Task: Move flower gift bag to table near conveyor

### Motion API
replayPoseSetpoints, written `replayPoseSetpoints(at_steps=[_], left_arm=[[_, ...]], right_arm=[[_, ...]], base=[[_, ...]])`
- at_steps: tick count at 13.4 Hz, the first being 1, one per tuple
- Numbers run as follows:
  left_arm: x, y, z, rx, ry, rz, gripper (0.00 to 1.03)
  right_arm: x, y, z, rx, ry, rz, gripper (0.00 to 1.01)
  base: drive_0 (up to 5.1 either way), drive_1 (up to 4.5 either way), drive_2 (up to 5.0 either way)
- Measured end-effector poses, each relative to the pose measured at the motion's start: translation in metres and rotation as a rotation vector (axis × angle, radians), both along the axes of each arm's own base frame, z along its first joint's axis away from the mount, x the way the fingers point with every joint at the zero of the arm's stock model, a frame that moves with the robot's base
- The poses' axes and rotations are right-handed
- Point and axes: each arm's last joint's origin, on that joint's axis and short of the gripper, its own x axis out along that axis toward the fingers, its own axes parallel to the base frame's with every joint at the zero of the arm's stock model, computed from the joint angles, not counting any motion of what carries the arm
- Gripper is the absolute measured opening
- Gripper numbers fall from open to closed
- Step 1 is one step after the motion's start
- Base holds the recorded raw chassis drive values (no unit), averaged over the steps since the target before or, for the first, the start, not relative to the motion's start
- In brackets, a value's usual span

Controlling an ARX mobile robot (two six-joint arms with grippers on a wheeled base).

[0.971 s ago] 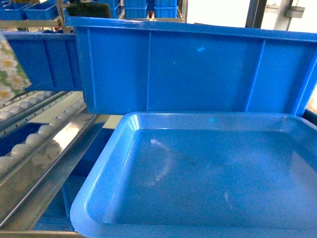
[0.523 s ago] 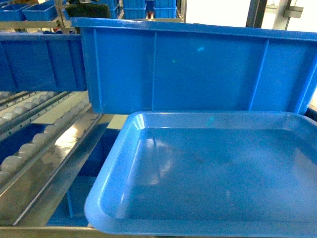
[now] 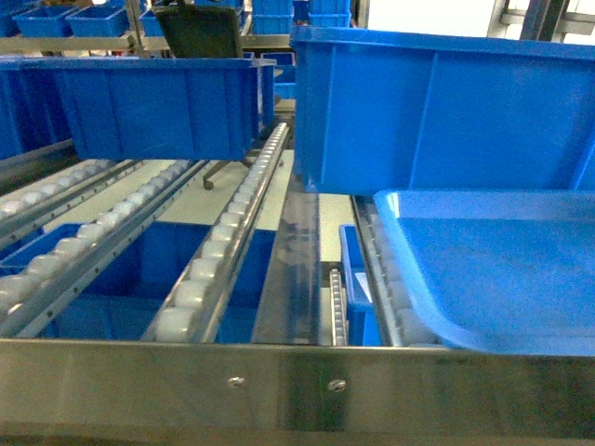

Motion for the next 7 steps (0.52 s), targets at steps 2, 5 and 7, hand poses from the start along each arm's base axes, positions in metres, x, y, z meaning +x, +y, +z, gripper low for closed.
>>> replayPoseSetpoints(at_steps=[2, 5, 7], left_arm=[[0.0, 0.0001, -0.0001, 0.0, 0.001, 0.003, 0.02], [-0.0001, 0.0001, 0.0002, 0.0, -0.002, 0.002, 0.02], [0.0, 0.0, 0.0, 0.0, 0.0, 0.002, 0.02]], right_arm=[[0.0, 0.0, 0.0003, -0.001, -0.003, 0.0, 0.02], [-0.0002, 0.0, 0.0004, -0.001, -0.004, 0.0, 0.02], [0.0001, 0.0, 0.0001, -0.001, -0.001, 0.0, 0.02]], base=[[-4.7, 0.71, 3.8], [-4.7, 0.67, 3.8], [-4.5, 0.85, 4.0]])
